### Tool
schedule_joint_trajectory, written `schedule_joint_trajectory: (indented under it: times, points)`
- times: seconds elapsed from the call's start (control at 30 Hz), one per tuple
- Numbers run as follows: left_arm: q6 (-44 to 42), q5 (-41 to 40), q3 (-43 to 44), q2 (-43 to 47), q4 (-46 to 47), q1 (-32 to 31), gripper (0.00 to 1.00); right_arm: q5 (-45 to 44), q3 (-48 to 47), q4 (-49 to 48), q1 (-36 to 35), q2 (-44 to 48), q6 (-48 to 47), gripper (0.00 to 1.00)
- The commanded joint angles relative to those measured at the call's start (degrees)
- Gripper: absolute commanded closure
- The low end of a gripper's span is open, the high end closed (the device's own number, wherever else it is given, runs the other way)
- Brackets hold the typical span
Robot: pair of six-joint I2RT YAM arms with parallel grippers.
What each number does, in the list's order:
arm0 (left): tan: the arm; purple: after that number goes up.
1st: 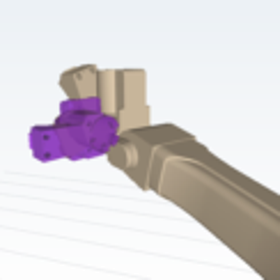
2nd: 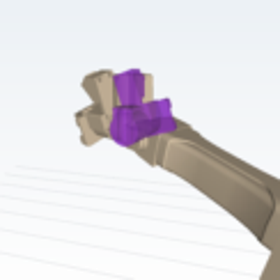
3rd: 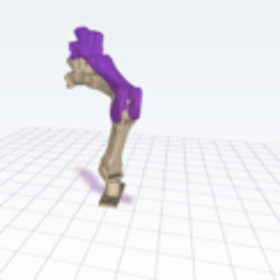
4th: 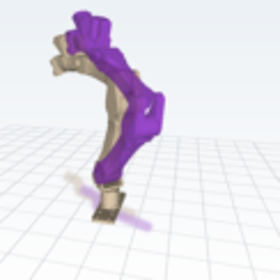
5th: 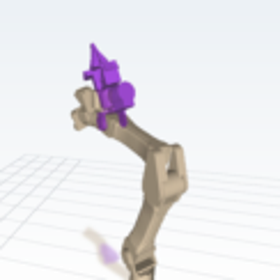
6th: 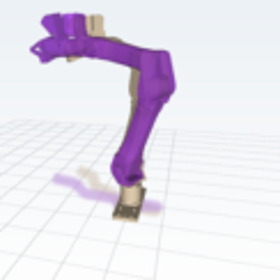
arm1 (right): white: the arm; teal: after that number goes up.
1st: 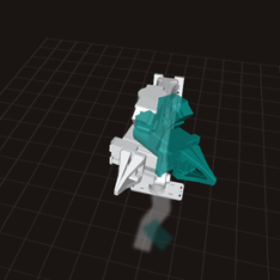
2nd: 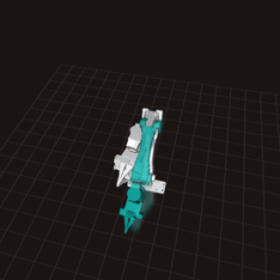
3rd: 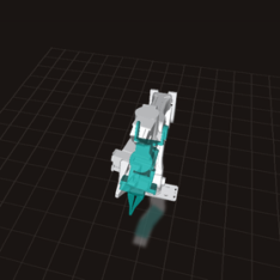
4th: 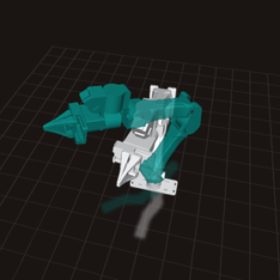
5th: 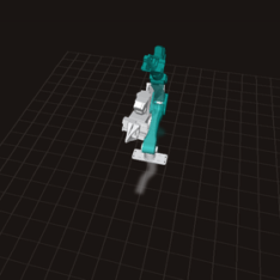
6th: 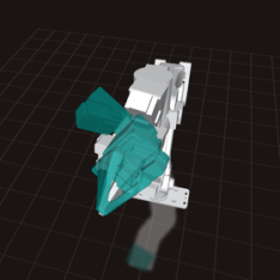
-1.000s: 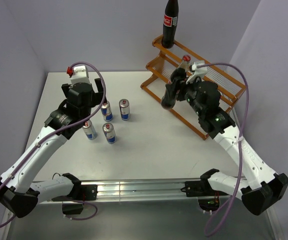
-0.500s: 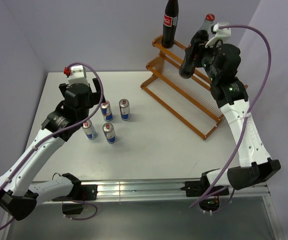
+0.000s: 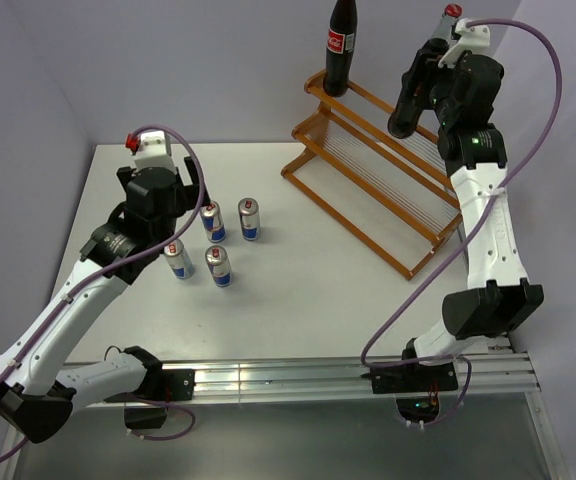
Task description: Place and organize the beverage onto the shelf
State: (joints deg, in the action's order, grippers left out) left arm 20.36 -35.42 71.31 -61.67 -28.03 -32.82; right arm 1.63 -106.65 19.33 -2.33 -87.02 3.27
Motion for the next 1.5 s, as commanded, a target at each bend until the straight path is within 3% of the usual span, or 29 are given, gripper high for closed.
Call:
schedule_joint_trajectory:
  times: [0.0,0.33,0.73,0.93,1.47]
  points:
    - [-1.0,0.3,0.3,1.3,2.0,0.6,0.01,1.8,-8.9,-15.3,0.8,-0.1,-1.0,1.0]
    - [-0.8,2.0,0.6,1.0,1.9,2.3,0.0,7.2,-17.7,-12.5,1.9,-9.6,1.0,1.0]
    - [-0.7,4.7,0.8,0.7,2.1,4.5,0.0,10.1,-15.7,-16.6,-1.9,-14.1,0.0,1.0]
    - [-0.8,6.0,0.8,0.4,2.1,5.6,0.01,8.1,-20.1,-15.5,-5.7,-18.6,-5.5,1.0]
    - [-0.8,9.9,1.0,0.1,2.3,8.1,0.01,8.5,-18.6,-19.1,-5.9,-22.8,-4.3,1.0]
